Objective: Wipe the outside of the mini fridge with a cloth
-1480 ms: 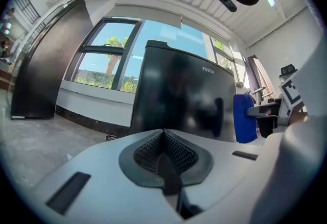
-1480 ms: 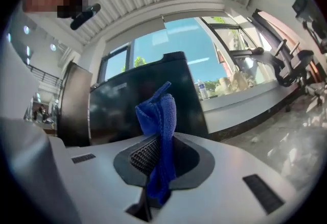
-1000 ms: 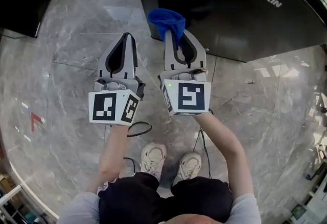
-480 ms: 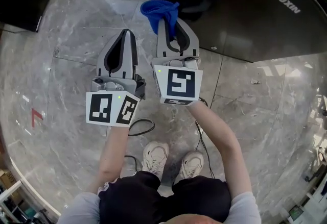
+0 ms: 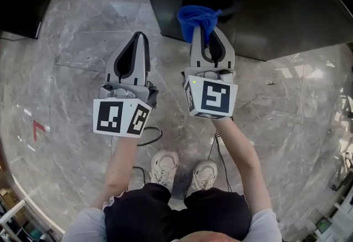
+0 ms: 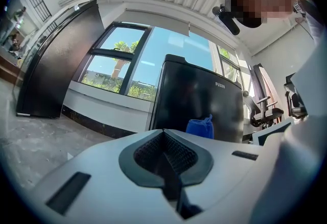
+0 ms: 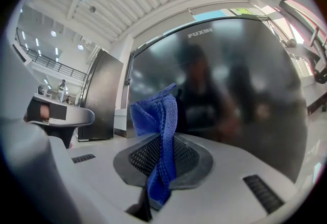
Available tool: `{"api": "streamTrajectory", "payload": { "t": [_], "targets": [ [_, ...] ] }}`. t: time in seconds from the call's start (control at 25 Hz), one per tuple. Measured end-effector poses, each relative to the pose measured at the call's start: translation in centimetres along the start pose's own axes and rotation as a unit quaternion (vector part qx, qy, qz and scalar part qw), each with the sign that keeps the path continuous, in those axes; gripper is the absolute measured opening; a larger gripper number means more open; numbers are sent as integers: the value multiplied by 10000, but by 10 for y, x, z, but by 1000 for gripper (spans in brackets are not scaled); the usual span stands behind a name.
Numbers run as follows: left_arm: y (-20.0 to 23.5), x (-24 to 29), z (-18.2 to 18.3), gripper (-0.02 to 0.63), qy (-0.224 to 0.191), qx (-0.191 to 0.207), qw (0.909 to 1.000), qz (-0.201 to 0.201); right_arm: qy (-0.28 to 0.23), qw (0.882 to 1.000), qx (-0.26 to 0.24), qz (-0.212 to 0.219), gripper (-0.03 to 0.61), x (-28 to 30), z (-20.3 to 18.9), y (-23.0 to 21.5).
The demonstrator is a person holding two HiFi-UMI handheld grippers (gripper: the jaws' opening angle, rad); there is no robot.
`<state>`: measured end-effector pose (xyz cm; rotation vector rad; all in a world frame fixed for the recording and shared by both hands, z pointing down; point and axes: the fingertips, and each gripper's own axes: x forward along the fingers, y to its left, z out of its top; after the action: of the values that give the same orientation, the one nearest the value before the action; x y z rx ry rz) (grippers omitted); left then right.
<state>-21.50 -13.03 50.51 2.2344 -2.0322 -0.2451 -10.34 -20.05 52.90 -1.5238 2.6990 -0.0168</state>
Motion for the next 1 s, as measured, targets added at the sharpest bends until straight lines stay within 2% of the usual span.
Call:
{"api": "streamTrajectory", "payload": {
  "t": [0.36, 0.6, 1.0],
  "targets": [
    [-23, 2, 1, 5, 33, 94, 9998, -147, 49, 9981, -27, -621, 60, -34, 6, -65],
    [-40, 5, 3, 5, -7, 26, 9995, -315, 129, 9962, -46, -860, 60, -50, 8, -95],
    [-74, 17, -5, 5, 65, 61, 9983, -584, 87, 9803, 230, -1960, 60, -90, 12, -191]
  ]
}}
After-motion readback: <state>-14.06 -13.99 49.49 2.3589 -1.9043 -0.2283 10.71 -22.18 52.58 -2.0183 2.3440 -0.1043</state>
